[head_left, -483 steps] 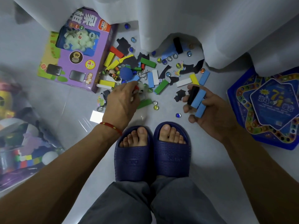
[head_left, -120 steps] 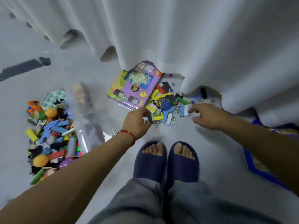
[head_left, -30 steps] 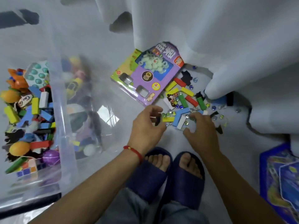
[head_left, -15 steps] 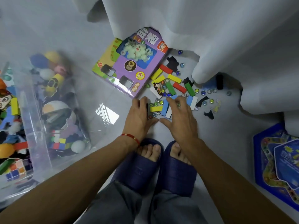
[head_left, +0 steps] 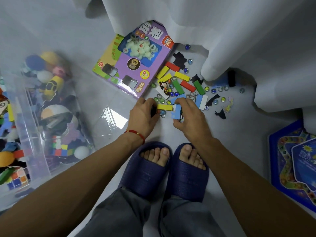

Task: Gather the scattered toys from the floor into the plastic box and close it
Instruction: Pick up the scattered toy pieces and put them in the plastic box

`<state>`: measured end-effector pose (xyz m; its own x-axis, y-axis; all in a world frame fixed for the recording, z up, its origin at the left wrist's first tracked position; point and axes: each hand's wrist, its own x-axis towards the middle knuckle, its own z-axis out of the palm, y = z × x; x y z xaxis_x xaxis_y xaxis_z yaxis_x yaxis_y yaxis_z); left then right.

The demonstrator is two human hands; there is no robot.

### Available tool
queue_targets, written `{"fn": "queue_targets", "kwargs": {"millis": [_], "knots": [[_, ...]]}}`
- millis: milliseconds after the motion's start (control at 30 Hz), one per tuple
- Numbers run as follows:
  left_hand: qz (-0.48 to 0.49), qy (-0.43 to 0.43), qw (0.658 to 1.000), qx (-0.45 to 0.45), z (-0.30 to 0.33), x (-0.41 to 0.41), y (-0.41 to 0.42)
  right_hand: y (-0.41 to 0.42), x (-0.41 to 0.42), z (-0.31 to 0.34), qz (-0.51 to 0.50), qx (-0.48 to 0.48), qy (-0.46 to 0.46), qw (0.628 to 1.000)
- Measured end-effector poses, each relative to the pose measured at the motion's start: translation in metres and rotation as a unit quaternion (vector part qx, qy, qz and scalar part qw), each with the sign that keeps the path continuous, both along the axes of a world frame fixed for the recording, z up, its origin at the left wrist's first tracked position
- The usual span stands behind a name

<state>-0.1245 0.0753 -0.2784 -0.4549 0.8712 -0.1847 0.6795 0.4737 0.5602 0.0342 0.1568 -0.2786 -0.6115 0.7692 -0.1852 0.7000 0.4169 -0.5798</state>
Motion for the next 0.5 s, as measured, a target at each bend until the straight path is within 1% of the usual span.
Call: {"fn": "queue_targets", "kwargs": {"millis": [133, 200, 267, 333, 367, 400, 433, 467, 500], "knots": [[0.009, -0.009, 1.0, 0.004, 0.001, -0.001, -0.001, 0.005, 0.01, -0.002, -0.045, -0.068, 0.063, 0.995], [0.045, -0.033, 0.998, 0.004, 0.005, 0.0, -0.003, 0.007, 0.013, 0.003, -0.094, -0.111, 0.104, 0.984], [0.105, -0.094, 0.99, 0.01, 0.014, 0.002, -0.004, 0.009, 0.016, 0.013, -0.152, -0.156, 0.15, 0.964], [0.172, -0.195, 0.965, 0.021, 0.027, 0.008, -0.006, 0.007, 0.017, 0.03, -0.192, -0.188, 0.182, 0.946], [0.218, -0.268, 0.938, 0.023, 0.036, 0.013, -0.007, 0.005, 0.017, 0.039, -0.196, -0.206, 0.195, 0.939], [0.273, -0.354, 0.894, 0.017, 0.04, 0.017, -0.007, 0.001, 0.015, 0.05, -0.191, -0.23, 0.21, 0.931], [0.324, -0.459, 0.827, 0.008, 0.044, 0.02, -0.007, -0.005, 0.013, 0.06, -0.176, -0.261, 0.218, 0.924], [0.353, -0.563, 0.747, -0.006, 0.049, 0.023, -0.007, -0.013, 0.008, 0.07, -0.152, -0.293, 0.217, 0.919], [0.36, -0.65, 0.67, -0.021, 0.052, 0.024, -0.007, -0.022, 0.003, 0.078, -0.123, -0.322, 0.205, 0.916]]}}
